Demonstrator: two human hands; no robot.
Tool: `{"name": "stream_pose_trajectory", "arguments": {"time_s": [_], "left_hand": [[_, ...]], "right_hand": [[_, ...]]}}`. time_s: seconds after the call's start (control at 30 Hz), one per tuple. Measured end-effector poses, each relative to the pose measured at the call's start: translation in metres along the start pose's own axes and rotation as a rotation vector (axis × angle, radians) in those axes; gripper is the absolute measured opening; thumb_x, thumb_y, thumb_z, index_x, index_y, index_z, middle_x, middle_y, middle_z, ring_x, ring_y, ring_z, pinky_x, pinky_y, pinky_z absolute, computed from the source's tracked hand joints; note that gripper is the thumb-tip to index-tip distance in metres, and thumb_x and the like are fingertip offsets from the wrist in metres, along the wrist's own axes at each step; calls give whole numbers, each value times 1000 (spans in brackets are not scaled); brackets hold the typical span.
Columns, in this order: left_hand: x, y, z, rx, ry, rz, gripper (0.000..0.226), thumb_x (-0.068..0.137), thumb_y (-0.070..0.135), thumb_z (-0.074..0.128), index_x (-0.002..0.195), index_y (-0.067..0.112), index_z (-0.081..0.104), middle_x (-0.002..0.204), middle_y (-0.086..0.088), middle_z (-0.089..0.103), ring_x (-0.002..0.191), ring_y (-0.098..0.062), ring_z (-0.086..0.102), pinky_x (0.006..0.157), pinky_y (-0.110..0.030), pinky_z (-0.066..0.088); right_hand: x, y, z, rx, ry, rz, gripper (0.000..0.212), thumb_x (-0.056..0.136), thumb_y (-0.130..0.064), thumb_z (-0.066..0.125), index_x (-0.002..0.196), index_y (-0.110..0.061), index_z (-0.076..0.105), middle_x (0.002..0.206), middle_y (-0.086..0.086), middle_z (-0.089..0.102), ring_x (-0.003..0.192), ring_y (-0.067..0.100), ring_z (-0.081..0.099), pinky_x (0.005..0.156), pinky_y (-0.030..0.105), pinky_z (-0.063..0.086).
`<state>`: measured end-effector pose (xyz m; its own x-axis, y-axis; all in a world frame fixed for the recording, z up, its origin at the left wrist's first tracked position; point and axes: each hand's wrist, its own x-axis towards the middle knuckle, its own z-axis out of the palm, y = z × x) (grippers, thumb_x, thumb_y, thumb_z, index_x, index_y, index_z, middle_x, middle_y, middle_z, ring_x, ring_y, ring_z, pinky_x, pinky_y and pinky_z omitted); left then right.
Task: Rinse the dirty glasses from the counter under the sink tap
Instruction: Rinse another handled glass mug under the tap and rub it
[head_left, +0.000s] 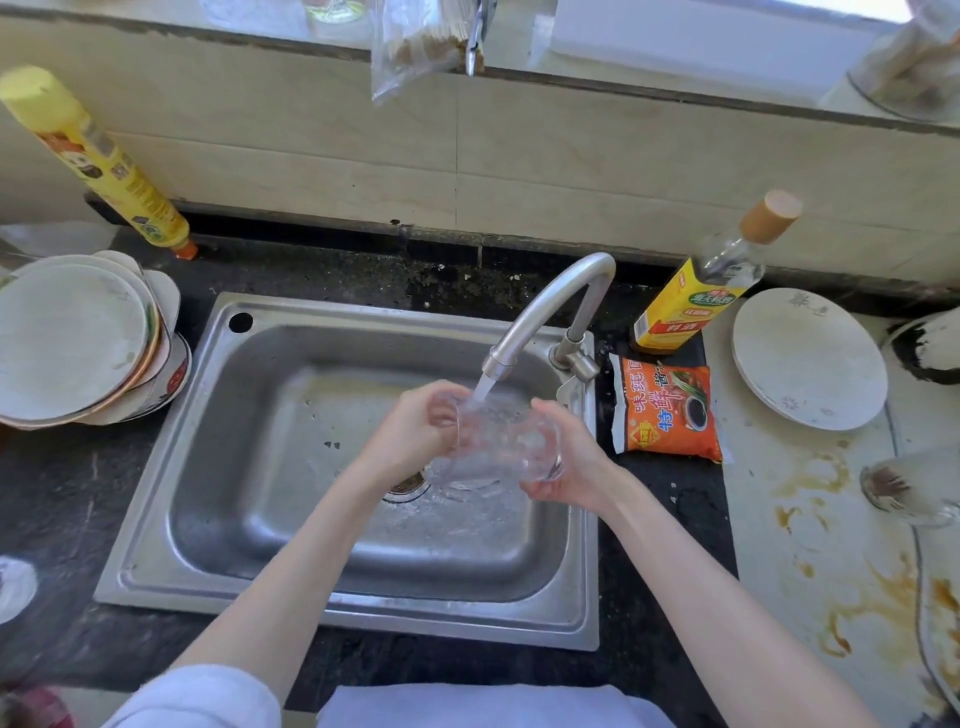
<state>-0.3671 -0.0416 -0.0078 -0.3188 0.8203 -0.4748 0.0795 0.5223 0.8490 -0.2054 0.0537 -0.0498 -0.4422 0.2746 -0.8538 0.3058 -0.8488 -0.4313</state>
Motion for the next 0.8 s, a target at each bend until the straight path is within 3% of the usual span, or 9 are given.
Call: {"name": "stream_pose_trajectory", "arguments": {"time_s": [0.1,0.2,0.27,0.37,0.4,0.47,0.57,0.67,0.8], "left_hand": [[6,12,-8,71,0,36,15,80,-9,59,88,2,66,79,-7,71,65,-19,70,45,-18,49],[5,17,-8,64,63,-14,14,84,0,60,72,4,64,74,-13,71,60,-30,69,41,-22,49],[4,16,-8,-23,62,-94,18,88,2,58,70,5,61,77,-20,68,48,-23,65,37,-21,46],[4,11,-12,-214,-37,-224,7,91,-3,50,88,-4,57,82,-23,56,39,-13,58,37,-19,45],[4,10,-13,-267,-67,-251,7,90,-5,50,95,-5,56,81,-22,54,38,-14,57,36,-18,45],[4,8,-12,-368,-81,-293,14,90,-7,49,103,-5,55,75,-19,50,37,-14,54,36,-17,44],[1,8,-5,-460,-64,-350,15,92,-7,44,87,-1,58,52,-8,56,36,-9,53,34,-14,44],[-3,3,-5,-405,-76,-352,17,89,-9,46,87,-1,61,47,-1,61,40,-8,57,41,-15,49],[-3,4,-9,-46,0,-139,23,81,-11,56,81,10,66,54,3,64,40,-10,59,44,-20,50]], "right_hand": [[-3,-1,1,-40,-114,90,44,84,-55,46,91,-15,61,68,5,56,53,16,42,50,21,27],[-4,2,1,72,-170,-43,51,81,-56,56,107,-13,60,84,8,60,54,16,49,50,22,38],[-3,10,0,47,-170,-182,64,77,-54,62,123,-11,51,85,5,58,48,12,45,46,19,39],[3,21,4,5,-167,-289,74,76,-52,59,134,-9,43,64,-4,54,49,8,41,51,18,35],[2,18,8,4,-175,-324,74,76,-54,60,134,-11,45,66,-2,57,55,11,46,58,21,39],[0,8,15,-23,-203,-390,78,75,-62,60,135,-14,47,100,13,66,89,28,61,86,35,47],[-5,-1,21,16,-270,-424,78,82,-59,49,138,-6,43,134,21,52,123,33,51,105,42,40],[-1,-1,21,80,-269,-383,72,83,-49,54,132,4,46,127,22,56,110,30,59,94,37,47],[0,4,17,107,-284,-274,47,87,-40,51,116,-5,59,102,12,67,85,22,65,71,31,54]]}}
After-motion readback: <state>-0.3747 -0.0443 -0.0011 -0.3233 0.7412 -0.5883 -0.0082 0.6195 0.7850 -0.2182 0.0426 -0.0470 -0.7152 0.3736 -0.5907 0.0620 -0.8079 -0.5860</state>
